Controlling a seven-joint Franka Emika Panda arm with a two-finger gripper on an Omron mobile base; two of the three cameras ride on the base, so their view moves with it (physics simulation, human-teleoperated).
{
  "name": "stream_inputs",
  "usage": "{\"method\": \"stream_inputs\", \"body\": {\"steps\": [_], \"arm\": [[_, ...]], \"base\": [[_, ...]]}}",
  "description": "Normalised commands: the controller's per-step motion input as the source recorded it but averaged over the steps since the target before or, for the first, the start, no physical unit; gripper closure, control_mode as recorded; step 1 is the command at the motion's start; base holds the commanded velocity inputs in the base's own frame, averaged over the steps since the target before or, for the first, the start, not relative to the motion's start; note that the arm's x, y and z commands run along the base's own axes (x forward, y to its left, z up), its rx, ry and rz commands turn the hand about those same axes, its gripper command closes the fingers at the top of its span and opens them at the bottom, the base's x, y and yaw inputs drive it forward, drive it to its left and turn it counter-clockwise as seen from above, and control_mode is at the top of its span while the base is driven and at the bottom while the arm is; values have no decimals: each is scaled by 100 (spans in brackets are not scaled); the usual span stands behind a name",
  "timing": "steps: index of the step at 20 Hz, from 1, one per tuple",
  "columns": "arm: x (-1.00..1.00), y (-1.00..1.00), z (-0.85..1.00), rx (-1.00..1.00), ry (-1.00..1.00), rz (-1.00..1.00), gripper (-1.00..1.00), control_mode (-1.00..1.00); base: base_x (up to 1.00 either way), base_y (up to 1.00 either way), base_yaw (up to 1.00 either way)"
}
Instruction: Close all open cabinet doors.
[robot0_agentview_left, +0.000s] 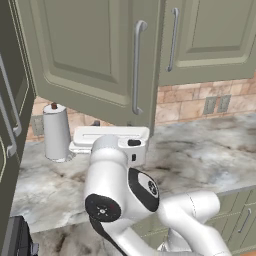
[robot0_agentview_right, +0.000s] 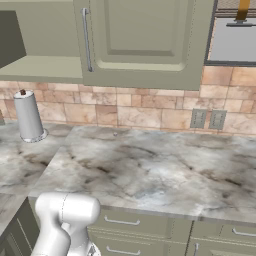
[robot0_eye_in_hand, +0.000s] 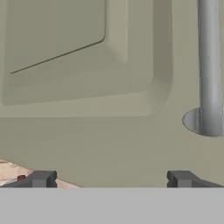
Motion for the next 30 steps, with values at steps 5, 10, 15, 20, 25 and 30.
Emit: {"method": "stream_inputs", "body": {"steps": [5, 10, 15, 20, 25, 30], "arm": [[22, -4, 0, 0, -3, 0, -100, -100], [28, -19, 0, 1, -1, 0, -100, -100], [23, -20, 0, 0, -1, 0, -100, -100], [17, -21, 0, 0, -3, 0, -100, -100], [15, -15, 4, 0, -3, 0, -100, -100], [19, -14, 11, 0, -3, 0, -100, -100]], "base": [[0, 0, 0], [0, 0, 0], [0, 0, 0], [0, 0, 0], [0, 0, 0], [0, 0, 0]]}}
